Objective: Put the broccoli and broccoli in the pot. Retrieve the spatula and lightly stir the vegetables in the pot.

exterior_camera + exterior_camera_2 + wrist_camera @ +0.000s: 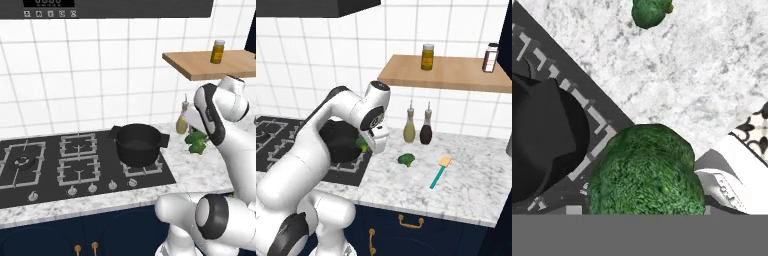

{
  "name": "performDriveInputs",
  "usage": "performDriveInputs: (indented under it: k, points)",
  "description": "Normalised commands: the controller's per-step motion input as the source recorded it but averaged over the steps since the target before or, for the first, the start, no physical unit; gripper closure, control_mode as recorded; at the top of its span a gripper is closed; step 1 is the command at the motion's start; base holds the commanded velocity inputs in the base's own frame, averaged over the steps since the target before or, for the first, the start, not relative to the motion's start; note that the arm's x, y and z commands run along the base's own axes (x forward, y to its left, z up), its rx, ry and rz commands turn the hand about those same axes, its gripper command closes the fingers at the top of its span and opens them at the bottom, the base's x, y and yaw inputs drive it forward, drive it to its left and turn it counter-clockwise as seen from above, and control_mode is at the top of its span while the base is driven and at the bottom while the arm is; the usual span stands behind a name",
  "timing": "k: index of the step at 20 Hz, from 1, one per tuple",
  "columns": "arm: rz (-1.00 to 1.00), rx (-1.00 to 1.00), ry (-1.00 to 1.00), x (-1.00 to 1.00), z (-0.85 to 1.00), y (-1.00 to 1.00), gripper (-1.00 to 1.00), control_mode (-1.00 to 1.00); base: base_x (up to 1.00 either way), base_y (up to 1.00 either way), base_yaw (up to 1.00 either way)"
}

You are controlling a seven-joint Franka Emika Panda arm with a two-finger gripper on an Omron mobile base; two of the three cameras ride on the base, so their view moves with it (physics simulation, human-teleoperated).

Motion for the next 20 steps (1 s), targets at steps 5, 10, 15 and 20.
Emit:
performDriveInputs:
  k: [5,10,15,20]
  points:
    - [0.06,-0.04,0.10,0.24,0.39,1.00,1.00,-1.00,0.00,0.00,0.00]
    - [0.00,-0.01,0.02,0.52,0.13,0.94,1.00,-1.00,0.00,0.00,0.00]
    - [0.00,-0.03,-0.02,0.84,-0.23,0.47,1.00,-1.00,0.00,0.00,0.00]
    - [0.00,-0.09,-0.03,0.97,-0.85,0.12,1.00,-1.00,0.00,0.00,0.00]
